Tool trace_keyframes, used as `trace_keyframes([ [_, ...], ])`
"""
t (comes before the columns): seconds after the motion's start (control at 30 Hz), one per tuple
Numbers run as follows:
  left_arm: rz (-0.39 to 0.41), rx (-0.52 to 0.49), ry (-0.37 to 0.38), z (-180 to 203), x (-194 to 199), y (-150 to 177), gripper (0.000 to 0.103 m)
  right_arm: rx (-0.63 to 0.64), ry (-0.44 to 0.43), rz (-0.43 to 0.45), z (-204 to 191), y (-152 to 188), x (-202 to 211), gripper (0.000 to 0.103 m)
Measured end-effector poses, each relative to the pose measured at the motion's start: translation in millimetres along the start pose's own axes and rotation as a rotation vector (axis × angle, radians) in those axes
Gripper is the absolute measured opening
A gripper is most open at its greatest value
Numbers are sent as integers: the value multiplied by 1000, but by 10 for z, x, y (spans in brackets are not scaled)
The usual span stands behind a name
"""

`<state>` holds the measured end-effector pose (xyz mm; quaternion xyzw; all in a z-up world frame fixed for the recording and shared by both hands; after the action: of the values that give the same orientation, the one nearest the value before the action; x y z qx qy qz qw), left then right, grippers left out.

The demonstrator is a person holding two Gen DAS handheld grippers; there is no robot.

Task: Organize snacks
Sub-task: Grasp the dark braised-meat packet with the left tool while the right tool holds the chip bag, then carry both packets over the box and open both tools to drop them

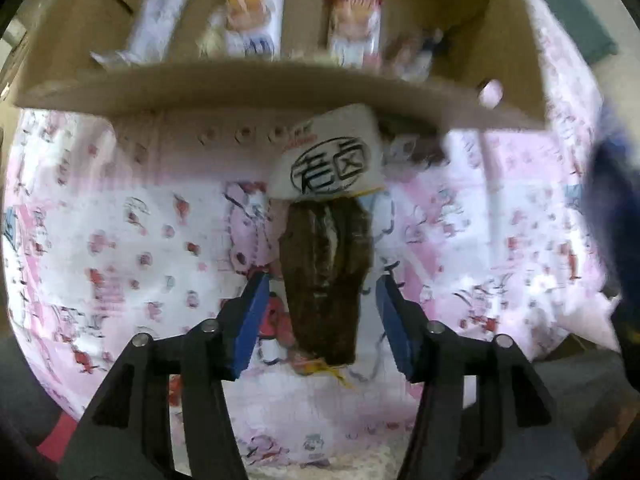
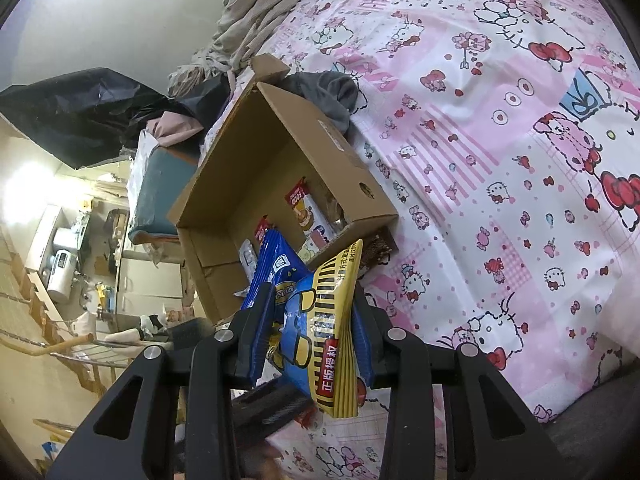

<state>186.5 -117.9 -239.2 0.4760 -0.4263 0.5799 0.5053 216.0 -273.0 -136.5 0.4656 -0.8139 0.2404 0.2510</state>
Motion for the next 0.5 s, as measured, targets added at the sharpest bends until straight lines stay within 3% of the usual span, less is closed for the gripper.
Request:
trace_keyframes([
  [0.13,28,2,-28,12,-45,-21,39,-12,-1,11,51,-18,52,38],
  [0.27,49,-27,-5,55,120,9,38,-10,-12,10,30,-17,69,38],
  [0.5,96,-24,67,-317,680,299,38,0,-32,9,-48,11,72,38],
])
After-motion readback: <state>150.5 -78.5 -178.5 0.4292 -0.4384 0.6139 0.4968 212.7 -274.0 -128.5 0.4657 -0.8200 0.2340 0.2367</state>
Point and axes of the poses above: each gripper's, at about its wrist camera, not at the fingertips, and x roughly against the way its jaws point, z to its right, y to its underside, the point moved 7 cm from there along -x, roughly the way its jaws point
